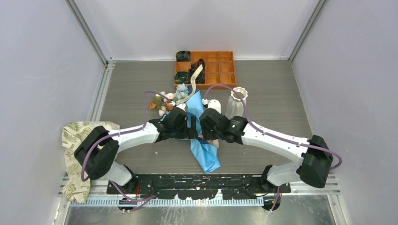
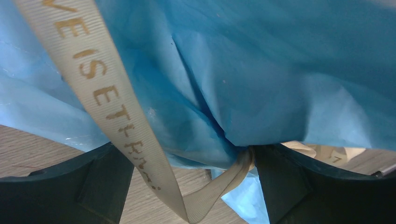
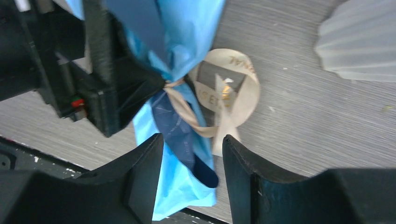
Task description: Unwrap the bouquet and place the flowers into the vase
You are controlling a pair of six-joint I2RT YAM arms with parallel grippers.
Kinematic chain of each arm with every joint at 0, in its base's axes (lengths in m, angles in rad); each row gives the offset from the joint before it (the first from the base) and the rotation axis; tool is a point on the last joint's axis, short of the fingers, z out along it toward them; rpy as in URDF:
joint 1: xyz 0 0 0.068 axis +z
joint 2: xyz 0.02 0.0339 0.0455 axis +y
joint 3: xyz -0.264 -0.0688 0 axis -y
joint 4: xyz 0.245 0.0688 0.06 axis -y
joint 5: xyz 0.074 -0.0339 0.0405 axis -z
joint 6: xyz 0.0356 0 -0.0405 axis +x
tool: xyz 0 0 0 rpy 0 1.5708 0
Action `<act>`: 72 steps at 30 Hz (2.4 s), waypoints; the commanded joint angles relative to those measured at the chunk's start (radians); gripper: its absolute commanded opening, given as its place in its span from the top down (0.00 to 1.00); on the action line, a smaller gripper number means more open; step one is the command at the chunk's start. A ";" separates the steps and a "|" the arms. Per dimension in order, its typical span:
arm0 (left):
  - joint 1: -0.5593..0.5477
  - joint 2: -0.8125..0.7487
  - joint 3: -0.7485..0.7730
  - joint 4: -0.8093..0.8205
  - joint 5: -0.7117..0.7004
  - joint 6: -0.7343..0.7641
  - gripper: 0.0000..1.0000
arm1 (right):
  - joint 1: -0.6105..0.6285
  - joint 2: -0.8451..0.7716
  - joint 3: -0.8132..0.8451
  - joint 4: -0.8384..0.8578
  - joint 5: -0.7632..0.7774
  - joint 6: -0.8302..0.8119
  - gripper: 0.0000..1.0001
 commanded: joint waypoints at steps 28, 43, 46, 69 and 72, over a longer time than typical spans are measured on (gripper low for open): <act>0.096 -0.311 -0.120 -0.317 -0.287 0.011 0.03 | 0.157 -0.025 -0.265 -0.012 0.021 0.214 0.47; 0.020 -0.597 -0.025 -0.253 0.076 0.050 0.05 | 0.158 -0.092 -0.012 -0.086 0.162 0.132 0.38; -0.053 -0.542 -0.029 -0.245 0.067 0.074 0.05 | 0.158 -0.039 -0.012 -0.094 0.180 0.158 0.40; -0.319 -0.084 0.131 -0.180 -0.331 0.151 0.19 | 0.144 -0.392 -0.176 -0.141 0.325 0.348 0.66; -0.319 -0.057 0.138 -0.179 -0.350 0.138 0.19 | 0.145 -0.391 -0.180 -0.125 0.319 0.340 0.70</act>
